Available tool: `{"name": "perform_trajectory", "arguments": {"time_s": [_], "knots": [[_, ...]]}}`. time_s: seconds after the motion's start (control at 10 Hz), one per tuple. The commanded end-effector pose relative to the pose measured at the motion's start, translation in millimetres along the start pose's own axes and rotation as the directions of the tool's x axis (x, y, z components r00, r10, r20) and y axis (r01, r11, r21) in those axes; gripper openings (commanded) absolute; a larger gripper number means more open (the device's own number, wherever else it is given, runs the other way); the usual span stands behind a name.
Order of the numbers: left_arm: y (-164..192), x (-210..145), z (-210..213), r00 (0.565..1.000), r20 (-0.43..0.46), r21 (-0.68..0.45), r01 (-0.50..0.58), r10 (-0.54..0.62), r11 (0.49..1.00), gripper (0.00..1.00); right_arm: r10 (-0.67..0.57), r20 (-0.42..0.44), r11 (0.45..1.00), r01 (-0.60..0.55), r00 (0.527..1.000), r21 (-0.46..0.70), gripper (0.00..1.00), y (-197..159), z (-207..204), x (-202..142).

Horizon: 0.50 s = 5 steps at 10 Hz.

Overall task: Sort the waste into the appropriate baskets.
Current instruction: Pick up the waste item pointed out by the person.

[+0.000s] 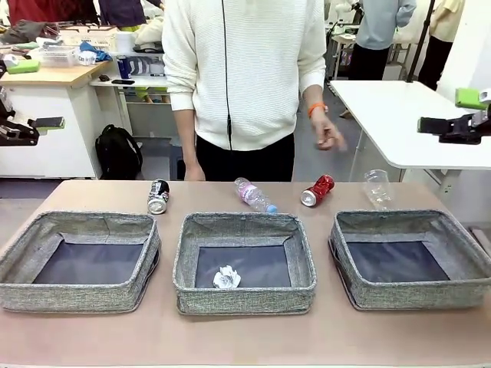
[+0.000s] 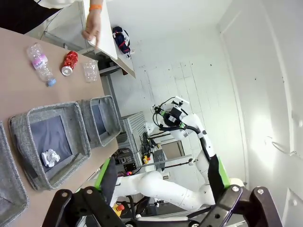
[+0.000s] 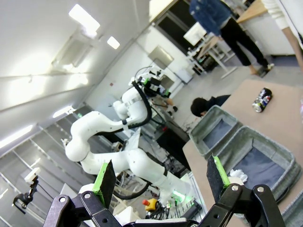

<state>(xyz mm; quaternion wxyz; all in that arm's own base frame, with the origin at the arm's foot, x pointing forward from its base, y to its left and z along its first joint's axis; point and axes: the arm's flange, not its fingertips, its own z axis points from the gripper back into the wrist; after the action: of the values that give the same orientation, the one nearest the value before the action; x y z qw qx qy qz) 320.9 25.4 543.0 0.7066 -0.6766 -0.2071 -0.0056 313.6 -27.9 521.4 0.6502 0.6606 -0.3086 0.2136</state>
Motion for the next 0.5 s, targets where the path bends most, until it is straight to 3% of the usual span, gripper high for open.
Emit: {"name": "perform_trajectory", "arguments": {"time_s": [0.0, 0.4], "knots": [[-1.7, -1.8, 1.0, 1.000, -0.012, 0.003, 0.002, -0.002, 1.000, 1.00, 0.028, 0.015, 0.999, -0.028, 0.999, 0.016, 1.00, -0.4, -2.2, 2.6], [-1.7, -1.8, 1.0, 1.000, -0.012, 0.003, 0.002, -0.002, 1.000, 1.00, 0.000, 0.000, 1.000, 0.000, 1.000, 0.000, 1.00, 0.0, 0.0, 0.0]]}}
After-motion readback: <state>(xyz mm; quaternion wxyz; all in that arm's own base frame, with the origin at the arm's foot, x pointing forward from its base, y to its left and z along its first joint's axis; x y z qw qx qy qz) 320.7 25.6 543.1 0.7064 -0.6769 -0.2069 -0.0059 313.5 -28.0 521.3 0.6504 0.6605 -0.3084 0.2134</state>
